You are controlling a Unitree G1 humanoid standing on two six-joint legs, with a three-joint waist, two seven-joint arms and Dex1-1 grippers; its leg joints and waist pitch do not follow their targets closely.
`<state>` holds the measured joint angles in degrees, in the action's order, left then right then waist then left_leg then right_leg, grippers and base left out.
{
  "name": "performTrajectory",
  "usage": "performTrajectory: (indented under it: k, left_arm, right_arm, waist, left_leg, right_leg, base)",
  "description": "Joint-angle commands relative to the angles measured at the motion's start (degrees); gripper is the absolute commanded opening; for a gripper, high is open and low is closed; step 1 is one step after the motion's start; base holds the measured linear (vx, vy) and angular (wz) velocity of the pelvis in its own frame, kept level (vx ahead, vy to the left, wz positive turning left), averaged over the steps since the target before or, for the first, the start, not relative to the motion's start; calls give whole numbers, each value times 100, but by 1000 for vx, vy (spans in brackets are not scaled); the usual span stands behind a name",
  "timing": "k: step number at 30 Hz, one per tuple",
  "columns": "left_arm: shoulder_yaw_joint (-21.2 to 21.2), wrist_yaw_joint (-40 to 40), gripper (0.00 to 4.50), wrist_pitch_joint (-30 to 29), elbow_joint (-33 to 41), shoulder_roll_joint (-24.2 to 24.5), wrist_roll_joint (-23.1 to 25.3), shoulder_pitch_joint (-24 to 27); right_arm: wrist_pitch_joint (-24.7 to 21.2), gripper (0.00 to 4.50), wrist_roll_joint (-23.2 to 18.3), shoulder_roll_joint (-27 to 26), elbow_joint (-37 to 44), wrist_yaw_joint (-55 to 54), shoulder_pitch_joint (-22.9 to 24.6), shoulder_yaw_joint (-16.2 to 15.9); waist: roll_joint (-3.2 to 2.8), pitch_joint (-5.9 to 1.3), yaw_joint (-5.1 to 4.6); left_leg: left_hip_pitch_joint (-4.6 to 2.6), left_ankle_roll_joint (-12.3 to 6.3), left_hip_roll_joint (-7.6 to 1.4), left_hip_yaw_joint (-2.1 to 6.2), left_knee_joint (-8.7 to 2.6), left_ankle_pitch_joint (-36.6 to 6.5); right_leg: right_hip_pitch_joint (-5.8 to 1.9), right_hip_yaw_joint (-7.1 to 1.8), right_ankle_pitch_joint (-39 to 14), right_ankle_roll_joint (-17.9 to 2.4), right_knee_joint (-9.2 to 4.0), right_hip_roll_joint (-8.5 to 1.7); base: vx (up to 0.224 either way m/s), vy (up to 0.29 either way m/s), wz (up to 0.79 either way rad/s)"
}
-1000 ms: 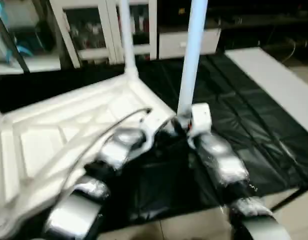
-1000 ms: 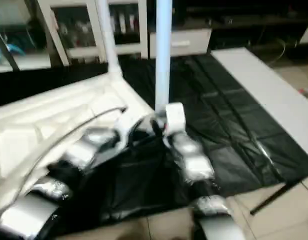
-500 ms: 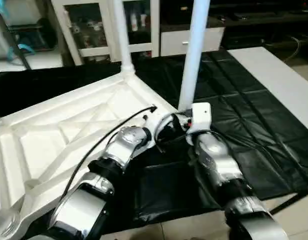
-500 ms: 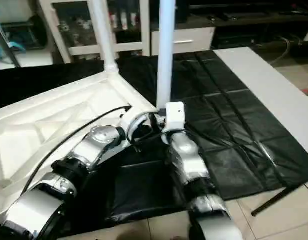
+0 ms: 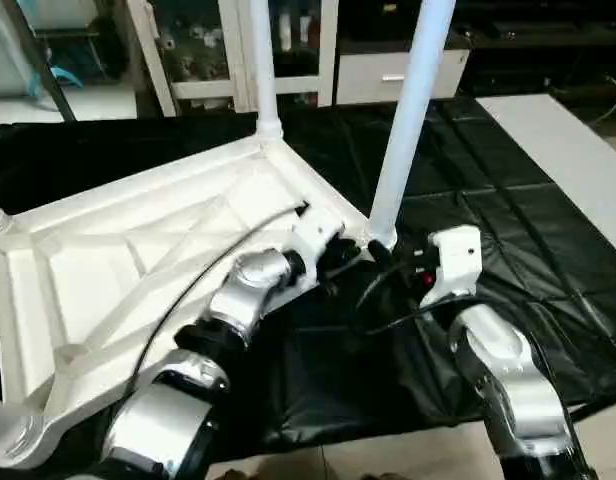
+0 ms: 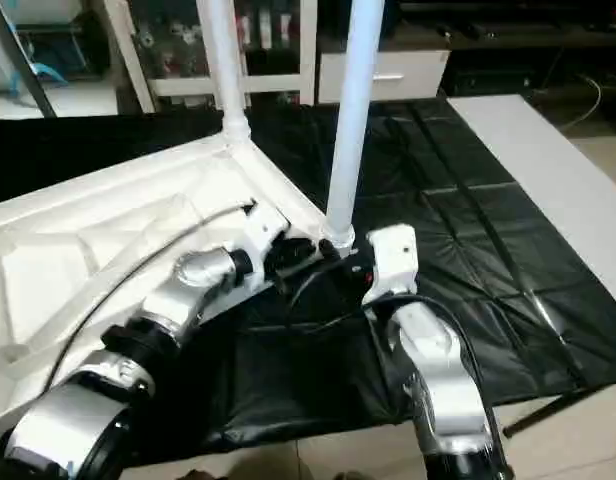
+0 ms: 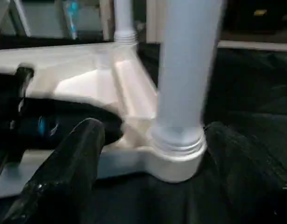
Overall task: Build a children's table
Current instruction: Rotate leg to tighten
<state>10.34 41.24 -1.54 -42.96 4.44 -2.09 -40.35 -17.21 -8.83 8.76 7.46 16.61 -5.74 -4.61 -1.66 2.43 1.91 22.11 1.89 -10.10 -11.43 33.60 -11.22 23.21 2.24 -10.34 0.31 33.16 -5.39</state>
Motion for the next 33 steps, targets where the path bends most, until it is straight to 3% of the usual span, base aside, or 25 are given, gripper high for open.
performTrajectory:
  k: [1, 2, 3, 4, 5, 6, 9, 10, 11, 12, 13, 15, 16, 19, 22, 28, 29, 30, 33]
  left_arm:
    - [60, 523, 126, -578, 847, 336, -216, 338]
    - [104, 665, 126, -738, 1096, 441, -259, 441]
    - [199, 933, 139, -1050, 1564, 662, -335, 651]
    - [204, 946, 143, -1066, 1588, 673, -338, 662]
    - [419, 1483, 143, -1723, 2607, 1279, -446, 1136]
    - [464, 1609, 143, -1911, 2883, 1474, -481, 1267]
    - [552, 2017, 143, -2719, 4060, 2305, -685, 1822]
    - [549, 2050, 143, -2877, 4276, 2431, -734, 1919]
    - [564, 2093, 143, -3122, 4558, 2582, -772, 2030]
    - [564, 2093, 143, -3122, 4558, 2582, -772, 2030]
    - [583, 2120, 143, -3253, 4684, 2655, -772, 2073]
    - [687, 2011, 143, -3430, 4821, 2812, -499, 2113]
    - [721, 1656, 143, -3428, 4676, 2820, -100, 2049]
    - [733, 1160, 143, -3487, 4439, 2796, 221, 1915]
    - [775, 826, 143, -3520, 4215, 2805, 427, 1789]
    - [937, -135, 143, -3280, 3231, 2747, 1218, 1303]
    - [977, -239, 143, -3227, 3072, 2748, 1331, 1234]
    - [979, -242, 143, -3225, 3067, 2748, 1335, 1231]
    - [1277, -899, 143, -2722, 2130, 2807, 1839, 870]
  right_arm:
    - [-291, 376, -125, 139, 399, 235, 190, -120]
    - [-324, 376, -147, 168, 448, 278, 223, -134]
    - [-399, 376, -184, 229, 532, 351, 277, -158]
    - [-403, 376, -186, 233, 536, 355, 280, -159]
    - [-573, 376, -271, 422, 718, 598, 366, -244]
    - [-622, 376, -297, 482, 758, 684, 379, -276]
    - [-787, 376, -389, 752, 883, 1078, 401, -435]
    - [-785, 376, -376, 804, 879, 1145, 393, -470]
    - [-796, 376, -364, 855, 880, 1210, 379, -500]
    - [-796, 376, -364, 855, 880, 1210, 379, -500]
    - [-816, 376, -372, 860, 882, 1230, 372, -507]
    - [-853, 376, -390, 883, 877, 1264, 320, -530]
    - [-863, 376, -377, 915, 868, 1271, 273, -557]
    - [-894, 376, -363, 922, 863, 1282, 243, -559]
    - [-895, 376, -316, 923, 847, 1284, 229, -572]
    - [-879, 376, -235, 878, 829, 1164, 241, -546]
    - [-879, 376, -236, 871, 828, 1144, 240, -541]
    - [-879, 376, -236, 871, 828, 1144, 240, -541]
    - [-882, 376, -203, 801, 804, 1073, 226, -576]
  waist:
    - [72, -384, 43]
    - [71, -384, 36]
    - [69, -383, 34]
    - [55, -362, 39]
    - [49, -346, 33]
    - [30, -347, 57]
    - [21, -303, 14]
    - [27, -276, 2]
    - [2, -269, 25]
    - [2, -269, 25]
    - [68, -247, 50]
    - [67, -252, 75]
    - [52, -261, 77]
    - [73, -287, 61]
    - [101, -287, 59]
    - [93, -297, 10]
    - [68, -301, 12]
    - [89, -303, 1]
    - [76, -315, -2]
  left_leg:
    - [-86, -800, -295, 130, -342, -117]
    - [-111, -826, -286, 109, -331, -167]
    - [-105, -827, -293, 118, -339, -222]
    - [-114, -779, -314, 118, -358, -315]
    - [-126, -732, -309, 98, -364, -423]
    - [-134, -619, -353, 140, -407, -512]
    - [-182, -291, -339, 120, -454, -961]
    - [-178, -188, -331, 115, -474, -1102]
    - [-233, -66, -325, 99, -479, -1297]
    - [-233, -66, -325, 99, -479, -1297]
    - [-261, 72, -318, 79, -486, -1496]
    - [-216, 131, -311, 101, -503, -1439]
    - [-202, 165, -302, 116, -505, -1396]
    - [-182, 182, -276, 127, -475, -1278]
    - [-144, 160, -260, 134, -456, -1261]
    - [-124, 199, -243, 166, -441, -1444]
    - [-130, 212, -241, 168, -439, -1449]
    - [-118, 213, -236, 172, -438, -1478]
    - [-131, 226, -235, 180, -431, -1543]
  right_leg:
    - [-295, -165, 625, -1489, -163, -284]
    - [-264, -163, 568, -1502, -177, -272]
    - [-284, -161, 399, -1521, -178, -282]
    - [-268, -166, 175, -1509, -195, -286]
    - [-245, -167, 10, -1488, -217, -263]
    - [-285, -166, -177, -1433, -197, -290]
    - [-231, -171, -657, -1316, -225, -227]
    - [-215, -180, -832, -1255, -242, -221]
    - [-170, -190, -1086, -1195, -282, -215]
    - [-170, -190, -1086, -1195, -282, -215]
    - [-128, -212, -1311, -1118, -328, -202]
    - [-161, -226, -1347, -1002, -307, -219]
    - [-177, -218, -1323, -918, -294, -214]
    - [-194, -219, -1246, -786, -289, -218]
    - [-203, -222, -1227, -813, -283, -222]
    - [-199, -210, -1625, -691, -322, -208]
    - [-195, -209, -1616, -697, -318, -205]
    - [-204, -208, -1611, -700, -319, -205]
    - [-191, -207, -1632, -715, -319, -206]
  base:
    - [0, 0, 0]
    - [0, 0, 0]
    - [0, 0, 0]
    - [0, 0, 0]
    - [0, 0, 0]
    - [0, 0, 0]
    - [0, 0, 0]
    - [0, 0, 0]
    - [0, 0, 0]
    - [0, 0, 0]
    - [0, 0, 0]
    - [0, 0, 0]
    - [0, 0, 0]
    - [0, 0, 0]
    - [0, 0, 0]
    - [0, 0, 0]
    - [0, 0, 0]
    - [0, 0, 0]
    - [0, 0, 0]
